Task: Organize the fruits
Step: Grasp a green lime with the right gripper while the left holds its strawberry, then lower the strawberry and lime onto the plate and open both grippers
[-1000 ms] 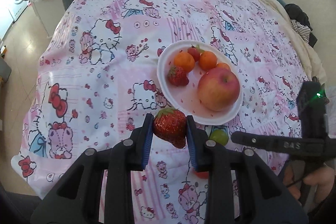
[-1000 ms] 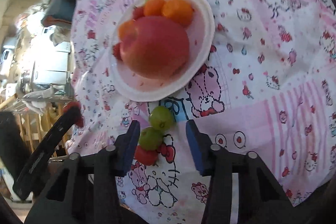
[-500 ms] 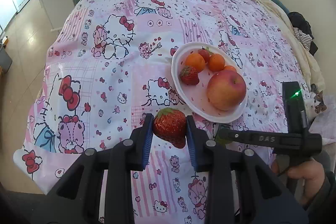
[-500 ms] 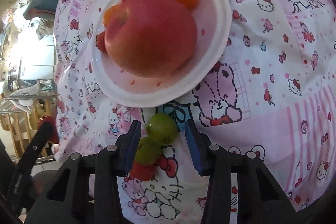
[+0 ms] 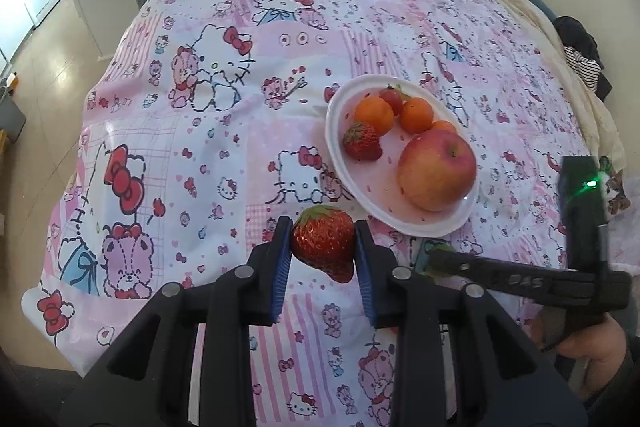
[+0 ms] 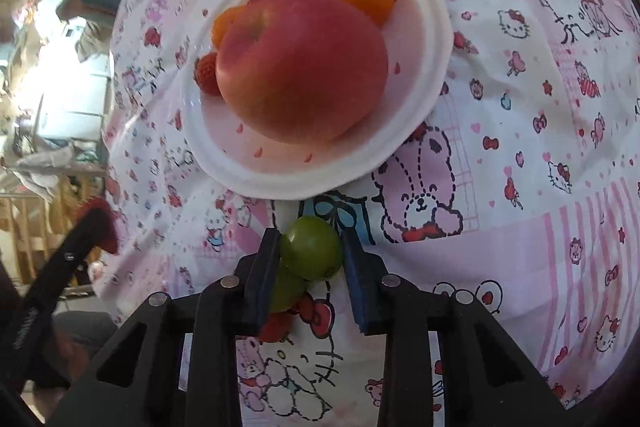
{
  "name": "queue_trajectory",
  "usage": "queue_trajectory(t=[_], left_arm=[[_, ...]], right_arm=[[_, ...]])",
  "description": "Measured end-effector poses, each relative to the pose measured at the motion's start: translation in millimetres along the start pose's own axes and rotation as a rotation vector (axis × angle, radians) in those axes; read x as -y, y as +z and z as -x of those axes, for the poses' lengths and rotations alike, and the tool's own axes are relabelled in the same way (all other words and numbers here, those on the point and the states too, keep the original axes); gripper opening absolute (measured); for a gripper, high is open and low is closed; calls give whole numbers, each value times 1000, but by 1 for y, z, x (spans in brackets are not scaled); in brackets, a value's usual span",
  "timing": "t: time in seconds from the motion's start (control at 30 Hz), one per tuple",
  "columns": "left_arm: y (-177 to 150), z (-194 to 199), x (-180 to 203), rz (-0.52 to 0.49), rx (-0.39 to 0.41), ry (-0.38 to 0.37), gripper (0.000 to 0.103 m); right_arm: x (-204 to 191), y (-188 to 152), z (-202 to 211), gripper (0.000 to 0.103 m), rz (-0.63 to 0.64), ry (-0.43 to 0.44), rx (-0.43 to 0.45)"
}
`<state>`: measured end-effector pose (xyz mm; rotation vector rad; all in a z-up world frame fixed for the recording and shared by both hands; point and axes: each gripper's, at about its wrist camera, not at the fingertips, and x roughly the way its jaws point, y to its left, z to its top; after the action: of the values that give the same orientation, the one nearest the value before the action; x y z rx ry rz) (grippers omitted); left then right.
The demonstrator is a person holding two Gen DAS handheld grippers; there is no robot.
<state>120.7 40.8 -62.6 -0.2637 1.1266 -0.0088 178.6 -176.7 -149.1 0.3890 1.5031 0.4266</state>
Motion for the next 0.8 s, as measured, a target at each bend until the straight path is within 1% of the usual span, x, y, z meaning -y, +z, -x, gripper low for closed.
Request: queue_trajectory(t=[0.23, 0.5, 0.6, 0.7, 0.8], left_arm=[[0, -2, -9, 21, 5, 25, 26], [2, 2, -8, 21, 25, 42, 26], [8, 8, -11, 32, 42, 45, 26], [16, 10, -8, 27, 54, 49, 26], [28, 2, 5, -14, 22, 35, 26]], right_arm=[[5, -3, 23, 33, -14, 74, 59], [23, -9, 53, 33, -57, 145, 127], [29, -11, 71, 33, -76, 190, 161], [30, -5, 92, 33, -82, 226, 208], [29, 5, 106, 33, -86, 248, 239]])
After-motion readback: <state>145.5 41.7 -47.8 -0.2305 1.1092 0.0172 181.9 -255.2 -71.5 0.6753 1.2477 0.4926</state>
